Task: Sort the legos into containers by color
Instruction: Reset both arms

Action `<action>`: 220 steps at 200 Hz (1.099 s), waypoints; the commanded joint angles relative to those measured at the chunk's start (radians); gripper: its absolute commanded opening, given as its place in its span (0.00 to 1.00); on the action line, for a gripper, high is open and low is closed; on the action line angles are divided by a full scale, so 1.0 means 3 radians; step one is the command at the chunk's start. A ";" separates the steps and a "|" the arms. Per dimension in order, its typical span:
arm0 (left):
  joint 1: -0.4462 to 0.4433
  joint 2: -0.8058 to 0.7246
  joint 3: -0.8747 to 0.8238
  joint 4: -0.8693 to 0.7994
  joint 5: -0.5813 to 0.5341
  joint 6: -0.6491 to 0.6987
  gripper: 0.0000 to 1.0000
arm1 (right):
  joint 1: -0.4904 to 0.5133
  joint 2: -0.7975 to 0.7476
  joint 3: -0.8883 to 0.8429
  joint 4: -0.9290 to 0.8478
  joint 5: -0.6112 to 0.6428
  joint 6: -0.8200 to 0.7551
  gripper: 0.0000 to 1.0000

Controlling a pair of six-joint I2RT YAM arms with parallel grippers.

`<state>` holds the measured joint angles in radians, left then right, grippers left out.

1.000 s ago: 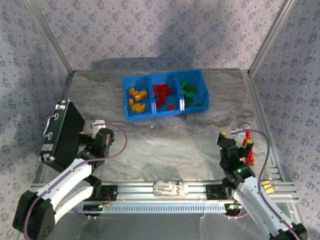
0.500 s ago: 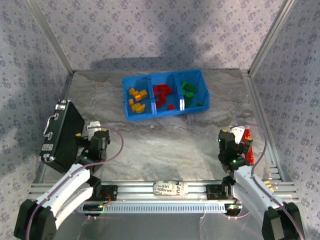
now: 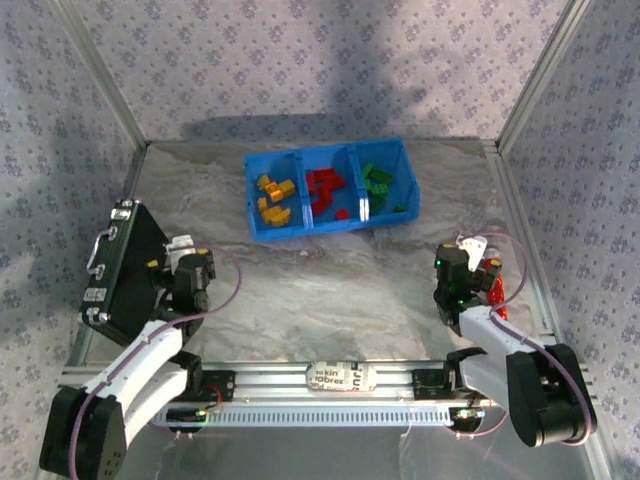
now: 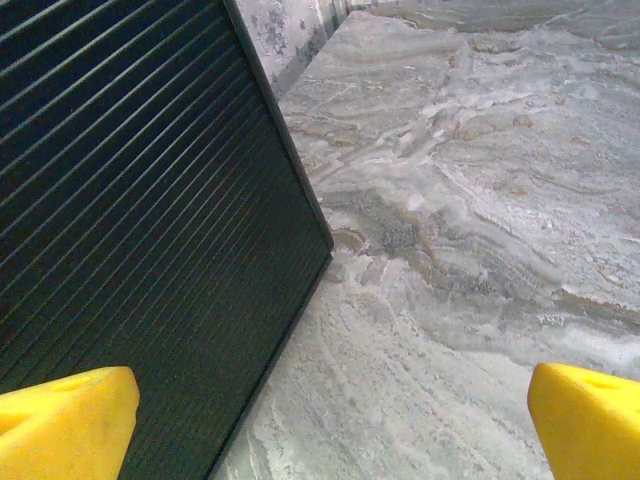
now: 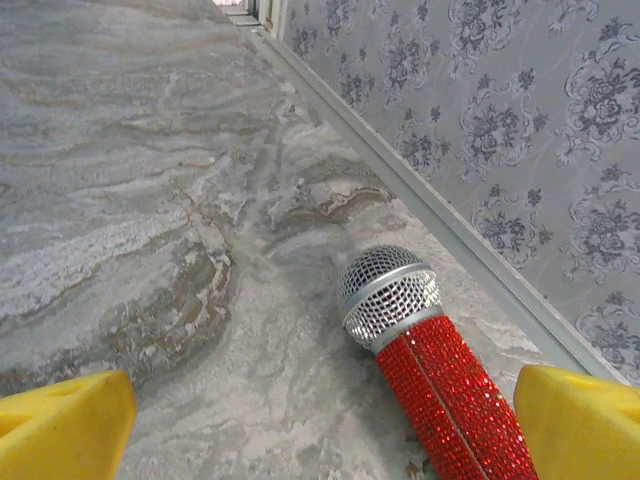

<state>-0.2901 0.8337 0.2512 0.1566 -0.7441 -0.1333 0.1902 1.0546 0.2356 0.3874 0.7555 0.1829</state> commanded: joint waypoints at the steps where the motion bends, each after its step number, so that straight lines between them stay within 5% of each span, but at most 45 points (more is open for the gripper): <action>1: 0.0049 0.0065 -0.0065 0.0339 0.0076 0.0067 1.00 | -0.0078 0.0028 0.0027 0.0342 -0.0084 -0.0042 0.99; 96: 0.0265 0.0420 -0.0194 0.1222 0.0244 0.0227 1.00 | -0.0161 0.0720 0.0021 0.1436 -0.0160 -0.0218 0.99; 117: 0.0299 0.0439 -0.0266 0.1433 0.0312 0.0250 1.00 | -0.0258 0.1264 -0.0178 0.2566 -0.0240 -0.0516 0.99; 132: 0.0322 0.0478 -0.0280 0.1525 0.0352 0.0255 1.00 | -0.0062 0.1143 0.0006 0.1944 -0.0285 -0.0444 0.99; 145: 0.0336 0.0520 -0.0280 0.1584 0.0362 0.0255 1.00 | -0.0073 0.1309 -0.0031 0.2344 -0.0269 -0.0635 0.99; 220: 0.0353 0.1041 -0.0289 0.2345 0.0558 0.0366 1.00 | 0.0142 0.1426 0.0028 0.2359 -0.0446 -0.0920 0.99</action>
<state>-0.1913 1.1015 0.1726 0.7090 -0.6075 -0.0471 0.2302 1.4757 0.2234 1.0447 0.6254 -0.0547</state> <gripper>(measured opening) 0.997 0.991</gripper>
